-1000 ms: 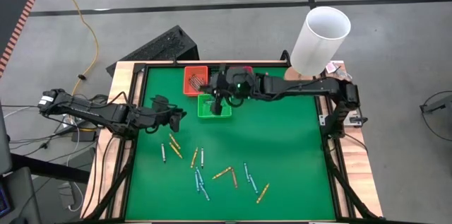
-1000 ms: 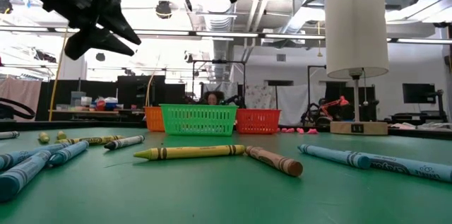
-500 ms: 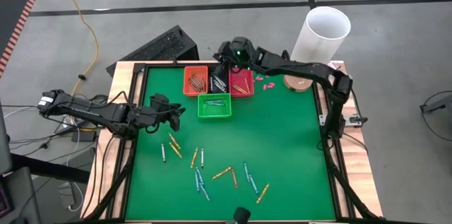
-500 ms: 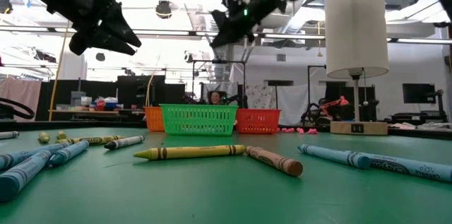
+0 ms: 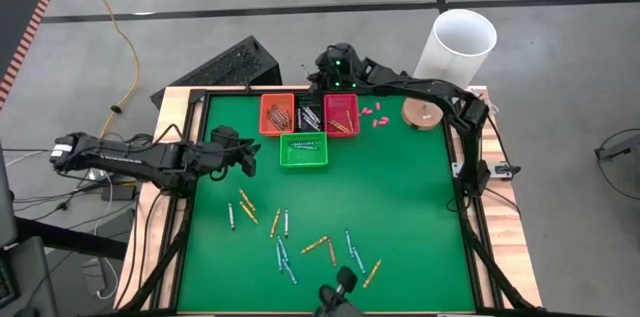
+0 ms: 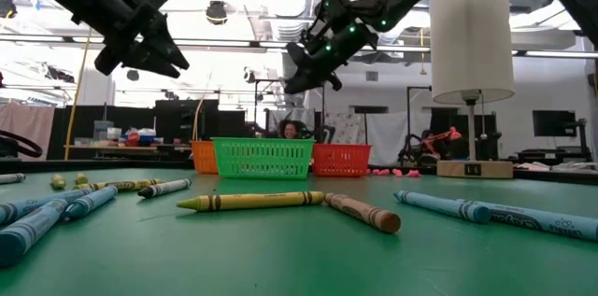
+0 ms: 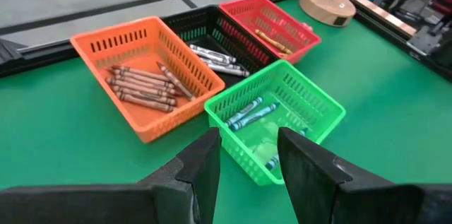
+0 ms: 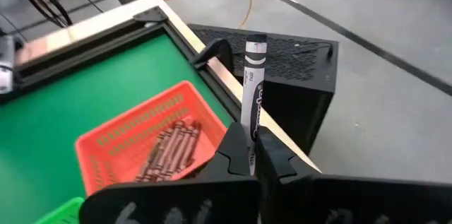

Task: Sort crayons
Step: Put a black crayon in the black basket

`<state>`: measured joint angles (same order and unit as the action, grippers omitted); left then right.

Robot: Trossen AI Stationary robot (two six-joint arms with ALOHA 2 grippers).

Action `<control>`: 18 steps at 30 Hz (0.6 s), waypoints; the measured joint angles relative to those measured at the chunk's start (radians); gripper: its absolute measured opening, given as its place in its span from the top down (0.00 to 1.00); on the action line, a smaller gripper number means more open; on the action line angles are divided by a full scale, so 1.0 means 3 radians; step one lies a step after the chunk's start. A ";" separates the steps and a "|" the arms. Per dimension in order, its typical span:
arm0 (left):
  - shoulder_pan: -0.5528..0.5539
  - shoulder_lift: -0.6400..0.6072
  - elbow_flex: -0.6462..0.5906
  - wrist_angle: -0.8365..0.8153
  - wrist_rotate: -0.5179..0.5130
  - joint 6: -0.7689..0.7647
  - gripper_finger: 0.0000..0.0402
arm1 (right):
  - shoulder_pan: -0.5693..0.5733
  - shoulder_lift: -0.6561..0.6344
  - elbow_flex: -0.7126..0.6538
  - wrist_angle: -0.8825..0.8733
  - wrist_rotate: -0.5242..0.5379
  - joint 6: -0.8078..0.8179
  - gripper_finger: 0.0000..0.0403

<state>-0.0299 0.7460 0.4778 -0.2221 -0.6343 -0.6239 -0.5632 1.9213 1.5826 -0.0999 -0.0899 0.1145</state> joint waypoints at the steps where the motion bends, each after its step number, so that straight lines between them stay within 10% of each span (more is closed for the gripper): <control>1: 0.0014 0.0000 0.0000 -0.0001 0.0018 0.0000 0.67 | -0.0013 -0.0001 0.0000 -0.0001 -0.0036 0.0031 0.99; 18: 0.0070 0.0000 0.0000 0.0010 0.0077 0.0058 0.67 | 0.0018 0.0149 0.0004 -0.0158 -0.0150 0.0227 0.99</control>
<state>-0.0090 0.7460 0.4778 -0.2192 -0.6112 -0.6065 -0.5579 1.9661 1.5837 -0.1473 -0.1349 0.1825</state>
